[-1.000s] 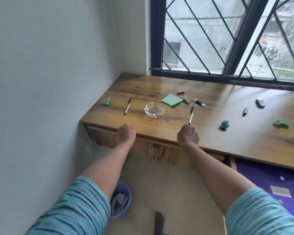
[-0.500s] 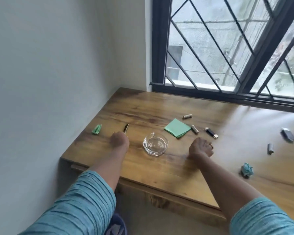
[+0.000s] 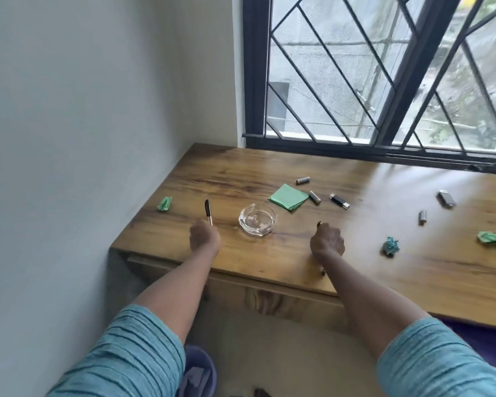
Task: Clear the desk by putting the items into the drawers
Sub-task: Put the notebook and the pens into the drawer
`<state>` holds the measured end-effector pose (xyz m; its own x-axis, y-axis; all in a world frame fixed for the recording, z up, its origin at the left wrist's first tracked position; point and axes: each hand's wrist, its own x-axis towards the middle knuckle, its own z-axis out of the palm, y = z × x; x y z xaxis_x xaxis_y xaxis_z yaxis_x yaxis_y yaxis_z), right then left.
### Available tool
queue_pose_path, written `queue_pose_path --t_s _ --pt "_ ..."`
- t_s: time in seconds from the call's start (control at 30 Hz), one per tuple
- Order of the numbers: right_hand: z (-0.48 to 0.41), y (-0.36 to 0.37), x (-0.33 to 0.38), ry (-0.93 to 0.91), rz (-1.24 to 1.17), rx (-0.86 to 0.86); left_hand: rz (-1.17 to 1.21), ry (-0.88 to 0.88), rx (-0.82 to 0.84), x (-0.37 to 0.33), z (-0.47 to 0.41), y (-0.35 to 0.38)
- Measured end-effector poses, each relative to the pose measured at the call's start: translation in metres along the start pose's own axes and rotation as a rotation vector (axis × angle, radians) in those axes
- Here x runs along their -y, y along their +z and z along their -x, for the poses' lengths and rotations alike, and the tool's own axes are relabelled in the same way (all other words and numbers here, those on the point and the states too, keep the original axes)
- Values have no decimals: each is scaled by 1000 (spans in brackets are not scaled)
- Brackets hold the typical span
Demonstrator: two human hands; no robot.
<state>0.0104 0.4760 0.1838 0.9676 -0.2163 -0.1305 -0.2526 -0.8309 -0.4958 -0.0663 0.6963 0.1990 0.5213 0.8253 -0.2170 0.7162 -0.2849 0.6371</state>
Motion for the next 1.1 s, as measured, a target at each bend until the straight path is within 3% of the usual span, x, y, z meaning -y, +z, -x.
queue_pose_path --t_s 0.27,0.63,0.87,1.1 --pt "96 -31 -81 61 -373 104 170 179 217 27 146 23" --pt "152 -108 -250 177 -518 121 72 273 523 36 322 85" --pt "157 -148 -370 269 -470 167 -48 218 694 32 415 151" --pt "163 -138 -455 238 -328 315 -237 232 661 61 510 200"
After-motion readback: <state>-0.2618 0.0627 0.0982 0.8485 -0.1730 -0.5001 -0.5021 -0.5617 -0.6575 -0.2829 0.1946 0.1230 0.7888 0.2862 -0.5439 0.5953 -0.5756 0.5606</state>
